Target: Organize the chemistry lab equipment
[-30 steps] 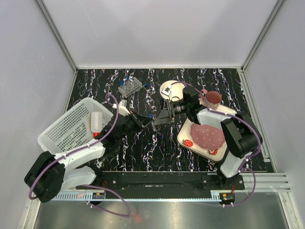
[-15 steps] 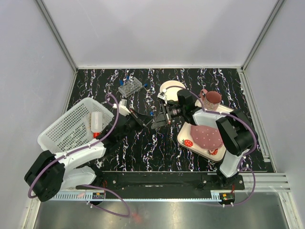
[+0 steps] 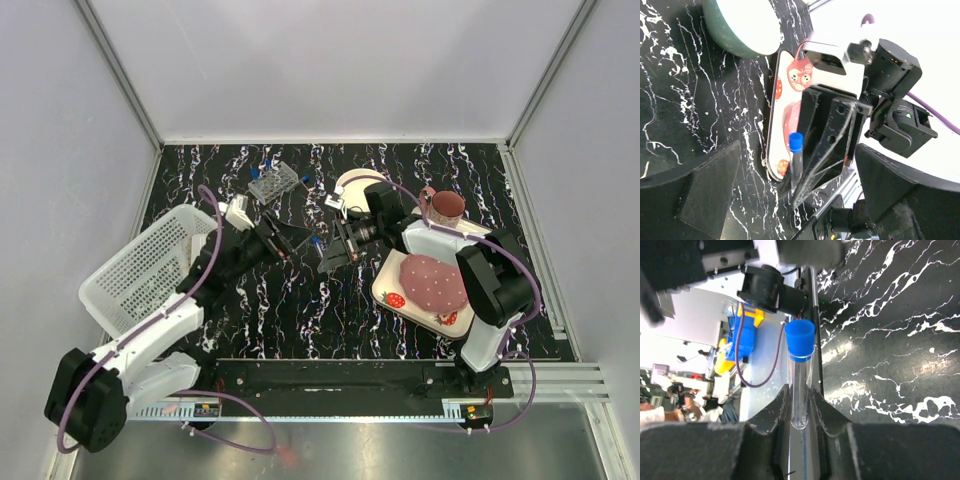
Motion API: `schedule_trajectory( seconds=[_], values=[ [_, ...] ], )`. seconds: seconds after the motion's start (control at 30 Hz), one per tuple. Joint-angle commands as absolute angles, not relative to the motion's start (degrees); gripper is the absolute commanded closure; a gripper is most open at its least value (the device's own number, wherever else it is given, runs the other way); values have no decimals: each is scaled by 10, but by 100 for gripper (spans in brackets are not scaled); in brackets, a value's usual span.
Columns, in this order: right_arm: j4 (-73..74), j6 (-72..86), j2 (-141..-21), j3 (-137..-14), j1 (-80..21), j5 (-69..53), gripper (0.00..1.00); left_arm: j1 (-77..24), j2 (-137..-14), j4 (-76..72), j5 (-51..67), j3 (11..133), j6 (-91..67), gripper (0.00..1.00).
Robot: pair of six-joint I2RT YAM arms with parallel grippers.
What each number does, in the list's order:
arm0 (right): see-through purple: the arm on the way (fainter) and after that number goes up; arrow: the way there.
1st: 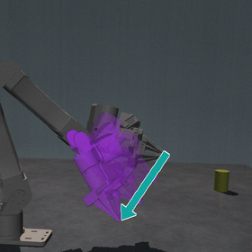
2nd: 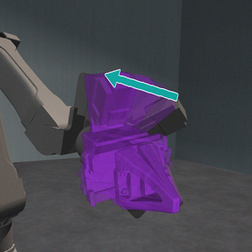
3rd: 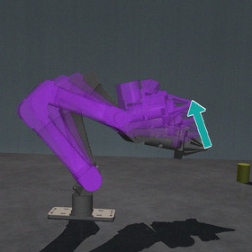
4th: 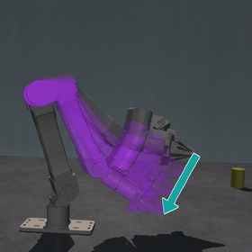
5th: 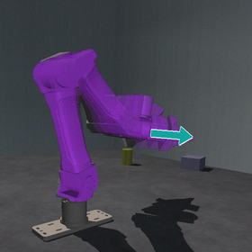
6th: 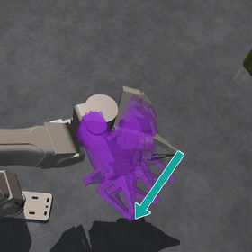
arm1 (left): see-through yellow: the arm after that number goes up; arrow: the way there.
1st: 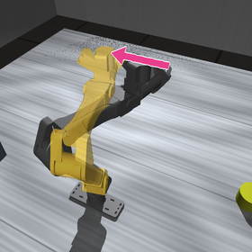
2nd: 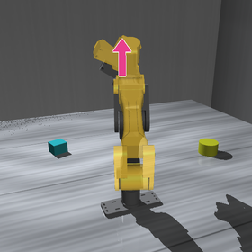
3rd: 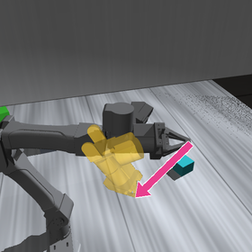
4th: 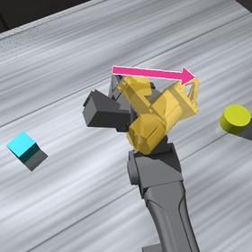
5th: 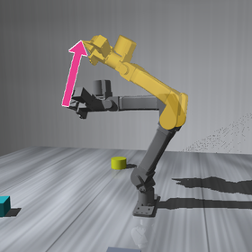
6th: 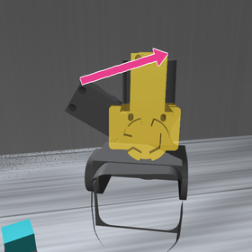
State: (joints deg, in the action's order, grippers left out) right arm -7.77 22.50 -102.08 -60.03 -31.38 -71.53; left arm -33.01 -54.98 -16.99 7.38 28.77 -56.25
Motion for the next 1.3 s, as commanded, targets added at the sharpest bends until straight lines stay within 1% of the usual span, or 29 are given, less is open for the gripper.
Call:
schedule_trajectory(
  seconds=[0.0, 0.1, 0.13, 0.27, 0.37, 0.4, 0.47, 0.53, 0.77, 0.8, 0.83, 0.87, 1.03, 1.13, 1.27],
  values=[
    [46, 85, -994, -638, -329, -720, 91, -256, -600, -163, 306, 316, -556, 1],
    [103, 12, -981, -648, -342, -706, 91, -246, -637, -177, 385, 333, -555, 1],
    [117, -26, -977, -653, -346, -694, 91, -247, -653, -180, 398, 342, -556, 4],
    [159, -63, -974, -661, -356, -682, 91, -248, -673, -196, 432, 358, -561, 17],
    [171, -76, -978, -666, -358, -679, 91, -248, -684, -195, 446, 366, -559, 35],
    [175, -80, -979, -666, -357, -679, 91, -248, -687, -193, 453, 368, -557, 44],
    [178, -83, -979, -668, -359, -679, 91, -248, -694, -187, 456, 369, -556, 51],
    [179, -86, -980, -669, -359, -676, 91, -248, -698, -182, 465, 372, -550, 54],
    [188, -91, -983, -672, -359, -673, 91, -248, -702, -94, 473, 404, -498, 57],
    [188, -91, -983, -673, -359, -673, 91, -248, -705, -88, 473, 410, -491, 58],
    [188, -91, -983, -673, -359, -674, 90, -248, -706, -75, 472, 413, -486, 62],
    [189, -91, -983, -673, -359, -675, 91, -248, -708, -69, 472, 416, -483, 64],
    [192, -92, -985, -676, -359, -675, 90, -254, -720, -33, 472, 434, -457, 66],
    [192, -92, -986, -676, -359, -675, 90, -259, -727, -20, 475, 441, -447, 71],
    [198, -94, -989, -679, -359, -675, 90, -261, -733, -13, 483, 447, -439, 83]
  ],
)
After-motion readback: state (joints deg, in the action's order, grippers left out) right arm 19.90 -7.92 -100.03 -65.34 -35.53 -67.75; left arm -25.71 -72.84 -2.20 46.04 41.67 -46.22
